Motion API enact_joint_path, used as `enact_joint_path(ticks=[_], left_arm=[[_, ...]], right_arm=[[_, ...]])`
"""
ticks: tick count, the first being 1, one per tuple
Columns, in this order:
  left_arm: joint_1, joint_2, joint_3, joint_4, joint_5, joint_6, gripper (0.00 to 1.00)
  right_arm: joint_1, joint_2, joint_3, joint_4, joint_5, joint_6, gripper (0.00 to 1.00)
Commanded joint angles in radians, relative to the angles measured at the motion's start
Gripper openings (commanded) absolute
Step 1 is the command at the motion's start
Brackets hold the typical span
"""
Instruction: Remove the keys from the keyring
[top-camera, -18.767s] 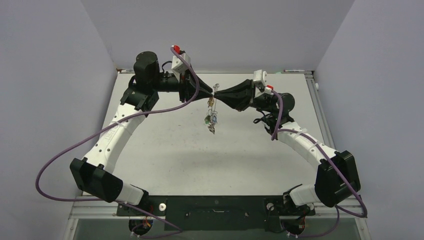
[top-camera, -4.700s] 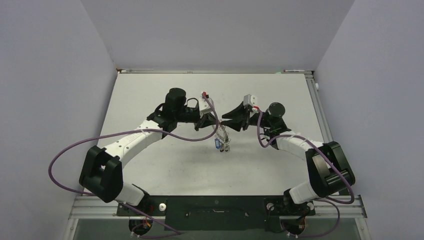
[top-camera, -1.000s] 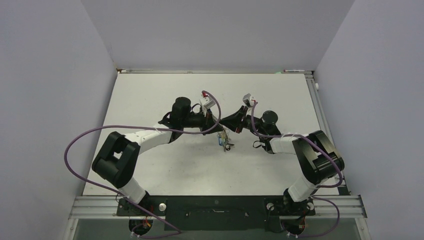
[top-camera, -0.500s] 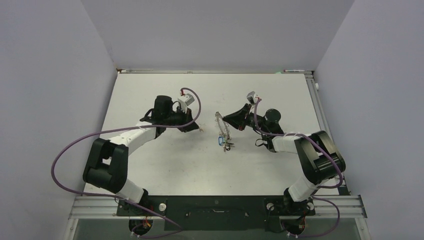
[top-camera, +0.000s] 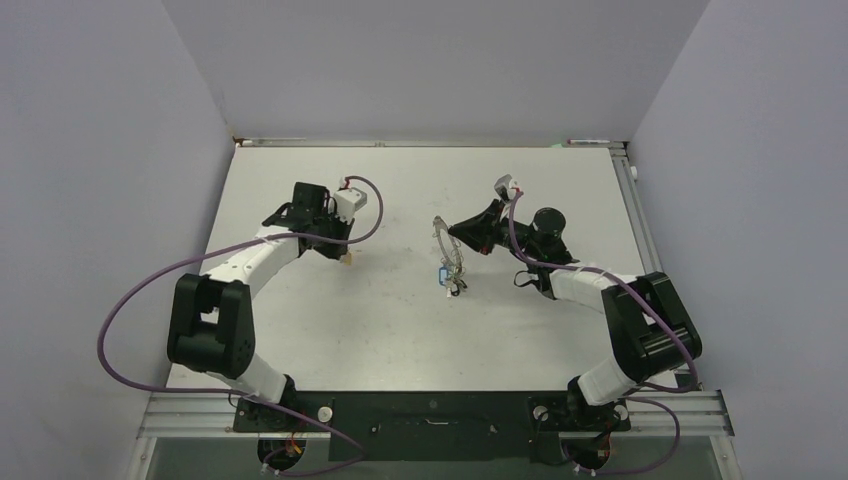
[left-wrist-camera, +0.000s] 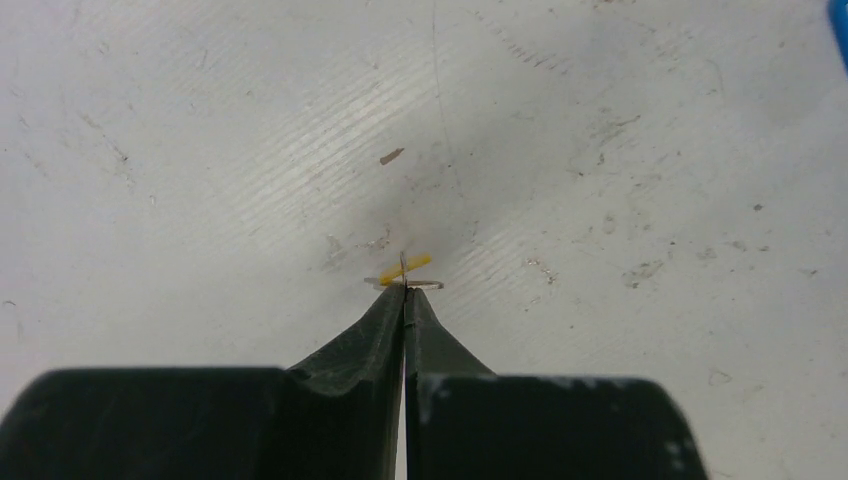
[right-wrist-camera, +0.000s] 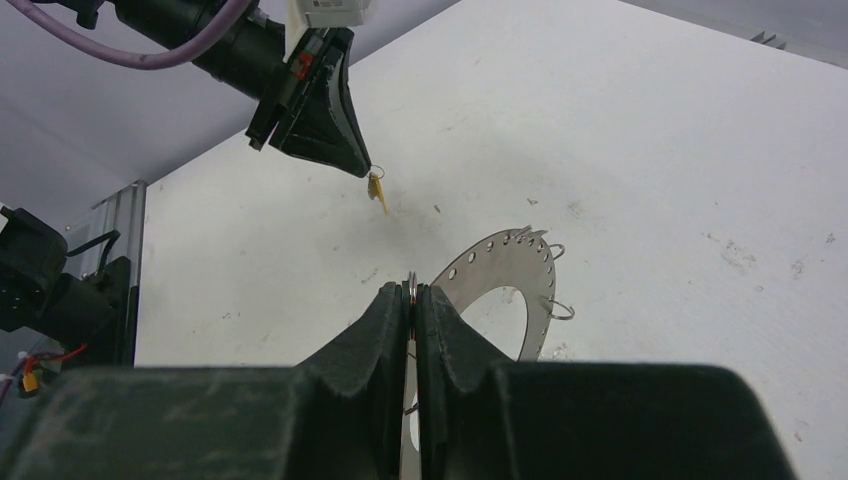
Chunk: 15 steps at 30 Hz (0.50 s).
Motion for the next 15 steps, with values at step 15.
enact_joint_path(ticks=[15], left_arm=[[-0.082,0.012,-0.005,0.111,0.043,0.039,0.37]], right_arm=[[0.0,-0.066,0.036,-0.015,0.034,-0.028,0.05]])
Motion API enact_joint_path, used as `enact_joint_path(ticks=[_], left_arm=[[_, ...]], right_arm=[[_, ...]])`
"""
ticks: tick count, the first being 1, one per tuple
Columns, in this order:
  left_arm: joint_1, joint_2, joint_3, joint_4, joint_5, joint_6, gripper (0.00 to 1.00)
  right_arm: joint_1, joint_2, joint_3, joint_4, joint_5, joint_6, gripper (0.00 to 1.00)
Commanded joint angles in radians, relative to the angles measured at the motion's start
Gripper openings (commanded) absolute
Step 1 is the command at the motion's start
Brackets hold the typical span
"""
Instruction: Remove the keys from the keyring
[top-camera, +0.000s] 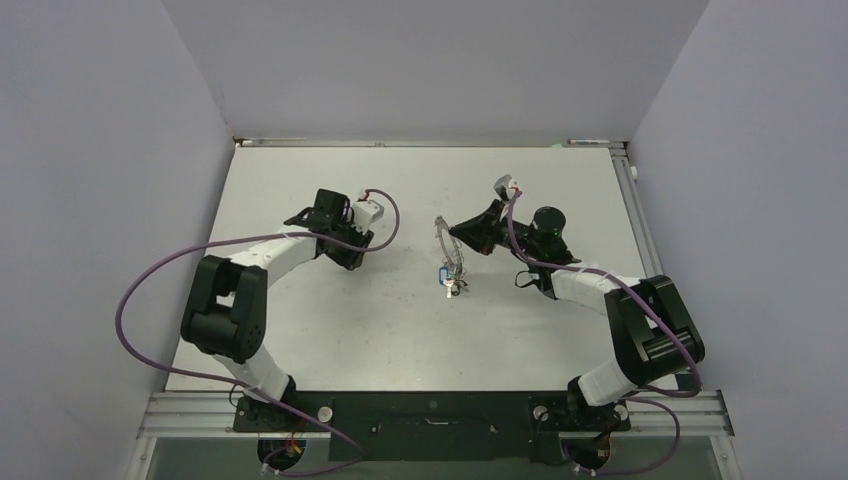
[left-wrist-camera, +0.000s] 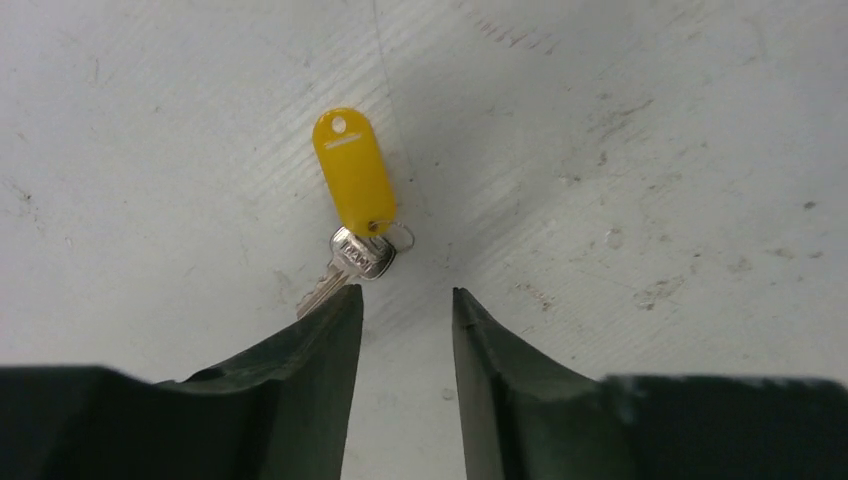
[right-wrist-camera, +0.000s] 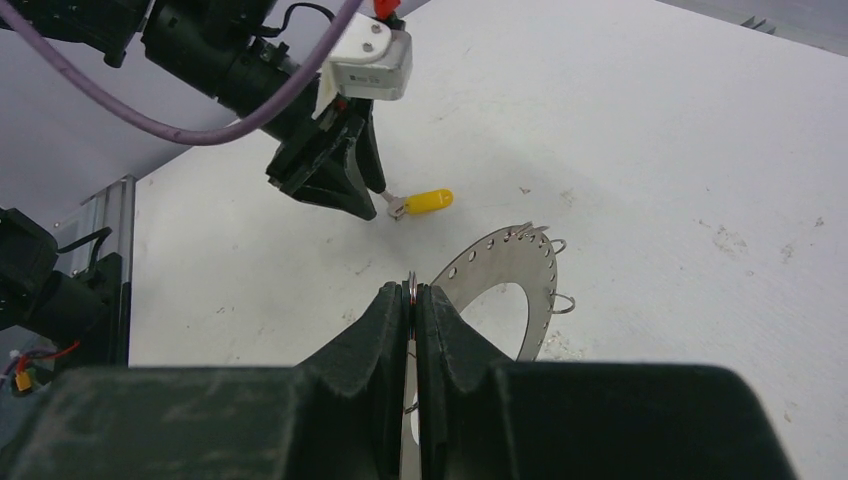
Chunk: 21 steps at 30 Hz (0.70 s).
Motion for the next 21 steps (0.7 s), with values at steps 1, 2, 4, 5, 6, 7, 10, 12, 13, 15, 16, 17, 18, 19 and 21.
enact_joint_path(ticks=[1,2,4,5,6,7,10,12,13,15,16,17,18,19,21], left_arm=[[0.016,-0.145,-0.018,0.117,0.197,-0.012,0.4],[0.017,-0.178,-0.035,0.148,0.247,-0.018,0.43],[0.016,-0.238,-0.07,0.22,0.364,-0.031,0.53],[0.012,-0.264,-0.089,0.258,0.402,-0.049,0.55],[0.003,-0.283,-0.106,0.293,0.425,-0.073,0.56],[-0.008,-0.297,-0.118,0.318,0.445,-0.091,0.56],[-0.072,-0.319,-0.149,0.399,0.461,-0.149,0.58],[-0.119,-0.326,-0.175,0.474,0.461,-0.182,0.62],[-0.145,-0.324,-0.188,0.512,0.457,-0.195,0.63],[-0.194,-0.31,-0.21,0.585,0.446,-0.22,0.66],[-0.215,-0.299,-0.218,0.625,0.444,-0.238,0.67],[-0.235,-0.284,-0.224,0.658,0.439,-0.252,0.68],[-0.252,-0.266,-0.228,0.707,0.427,-0.268,0.68],[-0.272,-0.249,-0.233,0.735,0.42,-0.281,0.68],[-0.307,-0.21,-0.236,0.805,0.398,-0.29,0.67]], right_arm=[[0.001,-0.035,0.027,0.064,0.029,0.009,0.05],[0.002,-0.033,0.024,0.07,0.033,0.013,0.05],[0.003,-0.024,0.017,0.084,0.051,0.03,0.05],[0.004,-0.019,0.017,0.089,0.058,0.039,0.05],[0.005,-0.013,0.017,0.096,0.062,0.048,0.05],[0.006,-0.009,0.015,0.103,0.07,0.058,0.05],[0.009,0.007,0.017,0.116,0.091,0.09,0.05],[0.009,0.017,0.022,0.116,0.111,0.111,0.05],[0.011,0.022,0.024,0.114,0.123,0.117,0.05],[0.012,0.033,0.029,0.107,0.142,0.129,0.05],[0.014,0.037,0.031,0.107,0.148,0.137,0.05],[0.015,0.043,0.032,0.106,0.156,0.145,0.05],[0.015,0.049,0.032,0.106,0.163,0.153,0.05],[0.016,0.055,0.033,0.108,0.166,0.162,0.05],[0.018,0.063,0.035,0.112,0.171,0.174,0.05]])
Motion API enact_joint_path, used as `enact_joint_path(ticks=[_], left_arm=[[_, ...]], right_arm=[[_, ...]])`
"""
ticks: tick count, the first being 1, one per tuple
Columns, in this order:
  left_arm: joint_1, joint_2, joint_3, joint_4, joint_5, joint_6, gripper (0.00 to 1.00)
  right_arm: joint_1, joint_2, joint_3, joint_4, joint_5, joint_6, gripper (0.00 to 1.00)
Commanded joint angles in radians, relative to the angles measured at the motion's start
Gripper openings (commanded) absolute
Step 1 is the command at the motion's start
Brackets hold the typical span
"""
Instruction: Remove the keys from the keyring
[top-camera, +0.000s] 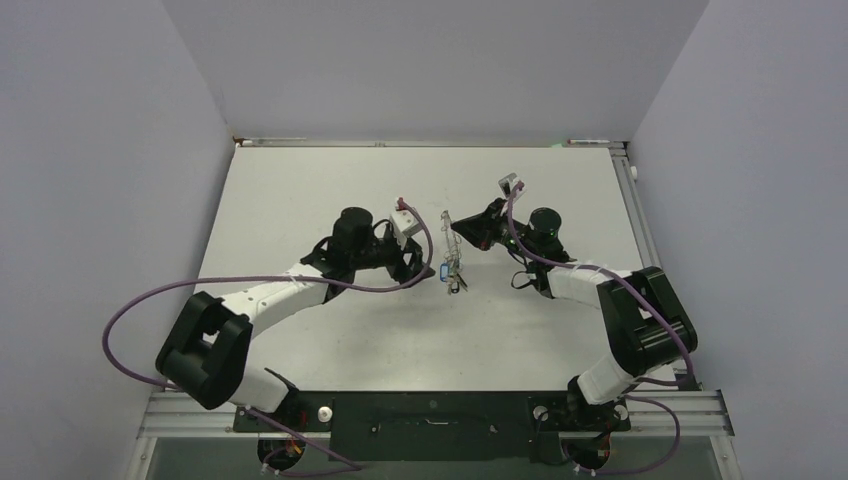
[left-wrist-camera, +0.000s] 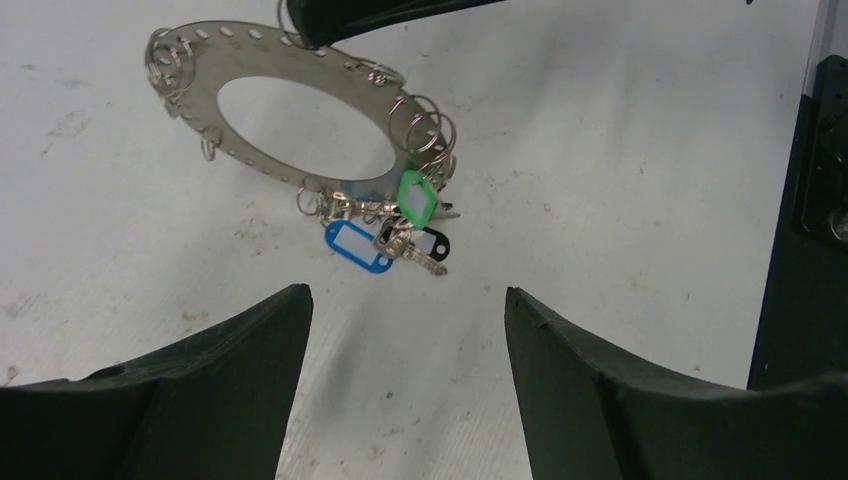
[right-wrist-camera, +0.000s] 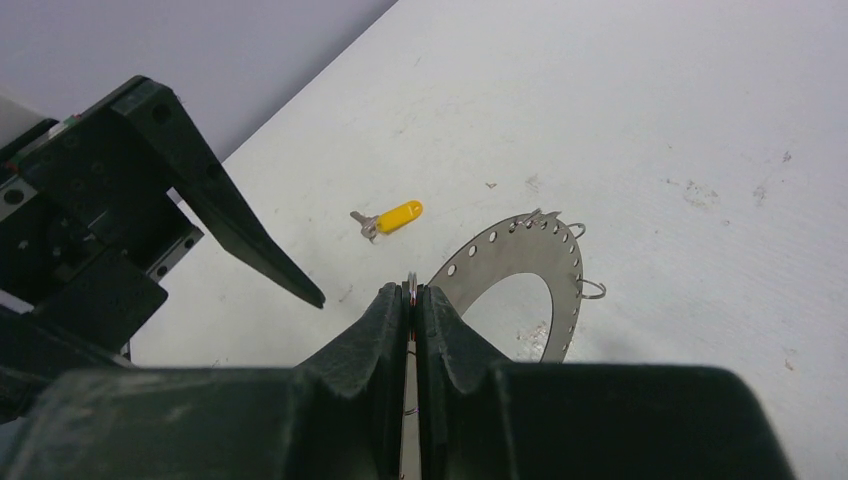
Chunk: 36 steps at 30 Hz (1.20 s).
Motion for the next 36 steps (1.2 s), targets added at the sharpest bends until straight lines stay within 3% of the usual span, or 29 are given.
enact_joint_path(ticks=[1,13,21,27,36], left_arm=[[-0.064,0.074,-0.007,0.268,-0.02,-0.067,0.67],[-0.116,0.302,0.017,0.489,-0.032,0.021,0.54],[-0.117,0.352,0.039,0.523,-0.009,0.031,0.36],[-0.119,0.37,0.059,0.531,-0.01,0.032,0.32],[-0.116,0.333,0.044,0.468,0.057,0.058,0.02]], right_arm=[[0.012,0.014,0.036,0.08,0.037,0.053,0.05],[0.023,0.023,0.049,0.064,0.051,0.06,0.05],[0.024,0.029,0.054,0.059,0.052,0.063,0.05],[0.025,0.032,0.055,0.058,0.055,0.066,0.05],[0.016,0.039,0.063,0.053,0.045,0.06,0.05]])
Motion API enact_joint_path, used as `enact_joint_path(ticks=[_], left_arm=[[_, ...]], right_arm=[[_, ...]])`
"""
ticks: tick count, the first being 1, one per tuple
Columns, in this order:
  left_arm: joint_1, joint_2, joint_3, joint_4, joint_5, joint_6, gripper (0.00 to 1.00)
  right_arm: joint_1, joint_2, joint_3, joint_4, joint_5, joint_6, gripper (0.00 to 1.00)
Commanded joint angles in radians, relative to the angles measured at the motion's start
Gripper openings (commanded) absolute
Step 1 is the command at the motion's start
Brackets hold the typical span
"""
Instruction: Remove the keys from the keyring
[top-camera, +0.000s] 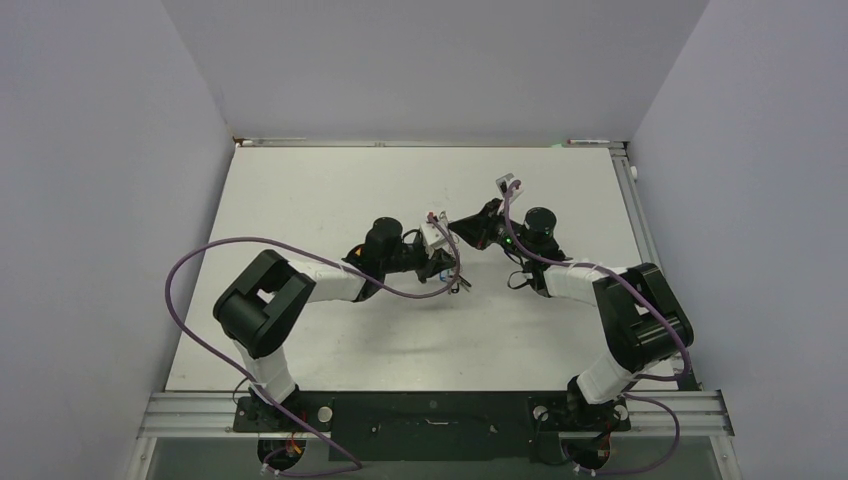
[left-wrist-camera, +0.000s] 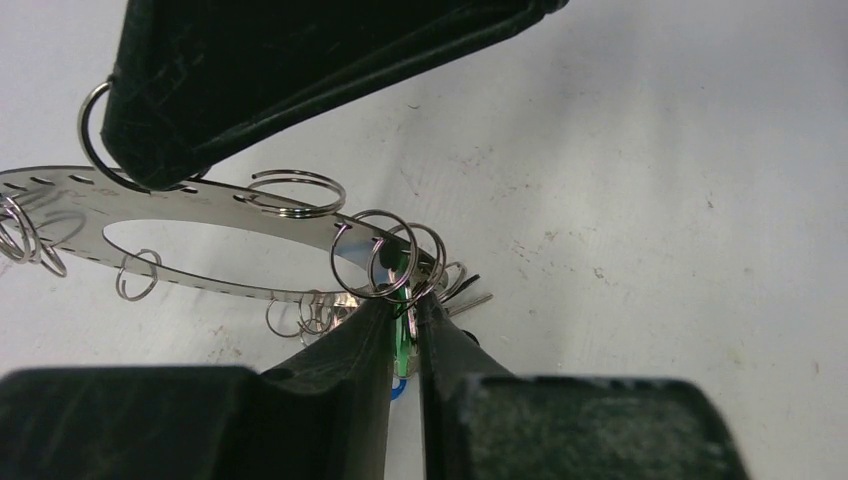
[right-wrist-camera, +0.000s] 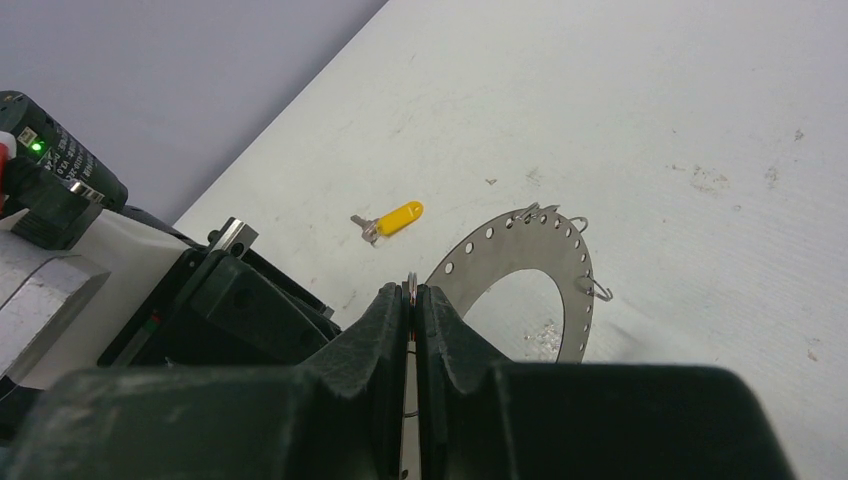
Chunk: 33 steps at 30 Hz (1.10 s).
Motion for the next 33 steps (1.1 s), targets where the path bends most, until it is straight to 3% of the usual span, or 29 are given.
enact_joint_path(ticks=[1,10,18,30,33], left_arm=[[-0.001,-0.047,0.011,-0.029,0.069,0.025,0.0],[0.003,-0.137,-0.025,-0.155,0.074,0.006,0.0],[0.05,-0.21,-0.014,-0.314,0.068,0.033,0.0],[0.039,-0.094,0.026,-0.356,0.099,0.115,0.0],[0.039,-0.077,0.036,-0.342,0.106,0.126,0.04]], right_arm=[[-0.005,0.01,0.052,0.057,0.0,0.008,0.05],[-0.022,0.026,0.067,0.056,-0.017,-0.009,0.05],[-0.028,0.003,0.06,-0.052,-0.045,-0.087,0.05],[-0.022,0.014,0.057,-0.028,-0.056,-0.065,0.05],[-0.022,0.014,0.056,-0.03,-0.06,-0.064,0.05]])
